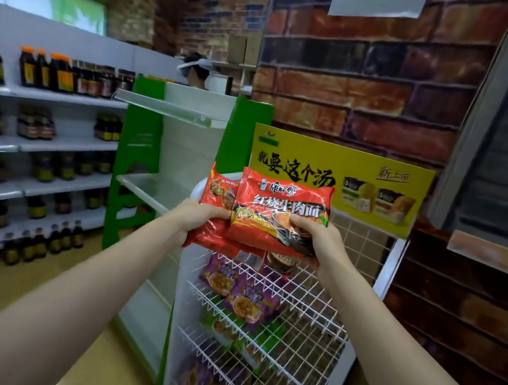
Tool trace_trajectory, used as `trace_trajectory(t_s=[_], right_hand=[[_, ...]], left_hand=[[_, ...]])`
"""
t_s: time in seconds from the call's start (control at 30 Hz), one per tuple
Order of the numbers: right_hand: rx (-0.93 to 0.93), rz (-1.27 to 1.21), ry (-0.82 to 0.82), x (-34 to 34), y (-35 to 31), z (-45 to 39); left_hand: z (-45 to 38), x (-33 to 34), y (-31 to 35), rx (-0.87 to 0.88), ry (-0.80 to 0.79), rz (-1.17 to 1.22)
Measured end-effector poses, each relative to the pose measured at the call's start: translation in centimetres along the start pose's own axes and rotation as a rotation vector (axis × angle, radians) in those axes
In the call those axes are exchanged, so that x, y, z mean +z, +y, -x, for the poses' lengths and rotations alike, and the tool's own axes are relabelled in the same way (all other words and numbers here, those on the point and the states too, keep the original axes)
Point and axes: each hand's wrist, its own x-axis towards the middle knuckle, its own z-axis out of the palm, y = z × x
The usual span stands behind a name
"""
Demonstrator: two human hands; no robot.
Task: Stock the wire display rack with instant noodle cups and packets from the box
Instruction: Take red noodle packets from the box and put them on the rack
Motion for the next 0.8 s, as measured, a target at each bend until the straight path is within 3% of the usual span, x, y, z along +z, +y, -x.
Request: trace_trajectory(t_s=[0.27, 0.57, 0.8], right_hand=[[0.026, 0.070, -0.015, 0.2, 1.0, -5.2], [0.021, 0.116, -0.004, 5.4, 2.4, -11.9], [0.016, 0.146, 0.125, 10.4, 3.1, -16.9]], left_hand=[[-5.9, 0.7, -1.9, -0.050, -0.031, 0.014], [-14.7, -3.5, -2.8, -0.037, -0.095, 0.036], [-24.0, -7.6, -2.5, -0.010, -0.207, 0.022]])
